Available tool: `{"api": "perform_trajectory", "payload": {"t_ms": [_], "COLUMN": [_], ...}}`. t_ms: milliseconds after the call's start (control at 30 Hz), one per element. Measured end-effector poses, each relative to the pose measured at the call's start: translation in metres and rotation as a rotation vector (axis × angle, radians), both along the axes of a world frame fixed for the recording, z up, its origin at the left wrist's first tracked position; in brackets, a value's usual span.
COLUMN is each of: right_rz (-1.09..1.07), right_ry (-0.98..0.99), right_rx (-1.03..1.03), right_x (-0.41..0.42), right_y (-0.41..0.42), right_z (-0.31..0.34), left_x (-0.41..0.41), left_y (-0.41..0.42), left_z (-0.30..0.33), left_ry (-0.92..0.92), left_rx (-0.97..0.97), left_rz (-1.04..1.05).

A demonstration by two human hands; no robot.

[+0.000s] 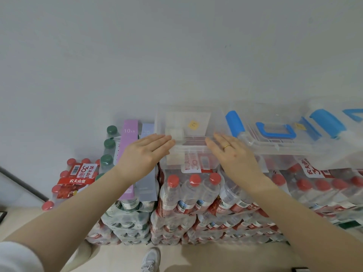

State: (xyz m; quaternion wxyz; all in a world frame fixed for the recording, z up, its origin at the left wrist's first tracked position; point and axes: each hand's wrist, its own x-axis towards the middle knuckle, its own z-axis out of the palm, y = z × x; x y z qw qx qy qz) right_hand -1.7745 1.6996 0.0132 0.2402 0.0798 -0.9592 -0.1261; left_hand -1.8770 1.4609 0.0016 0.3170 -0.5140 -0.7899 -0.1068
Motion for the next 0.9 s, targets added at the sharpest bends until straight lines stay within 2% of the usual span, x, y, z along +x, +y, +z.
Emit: {"api": "perform_trajectory", "payload": {"t_ms": [133, 233, 300, 400, 467, 667, 900], "right_rz": [-0.005, -0.097, -0.106, -0.186, -0.237, -0.225, -0.218], "right_ry": [-0.103, -0.352, -0.432, -0.627, -0.703, -0.63, -0.566], "right_rx": [-0.089, -0.379, -0.518, -0.45, -0.389, -0.318, -0.347], "right_x": [0.0, -0.02, -0.051, -0.09, -0.102, -0.101, -0.108], "right_y": [0.002, -0.012, -0.012, -0.011, -0.005, -0.002, 0.0], "right_z": [0.018, 0.048, 0.057, 0.062, 0.056, 0.039, 0.037], "left_x": [-0.002, -0.018, -0.038, -0.062, -0.074, -0.081, -0.088], "left_y": [-0.006, 0.003, 0.016, 0.036, 0.038, 0.032, 0.037], "left_z": [0.019, 0.053, 0.073, 0.083, 0.075, 0.051, 0.049], "left_ry": [-0.144, -0.485, -0.684, -0.683, -0.667, -0.657, -0.695], "left_rx": [-0.014, -0.018, -0.161, -0.57, -0.664, -0.543, -0.513], "left_rz": [-0.067, -0.005, 0.144, 0.319, 0.32, 0.172, 0.155]}}
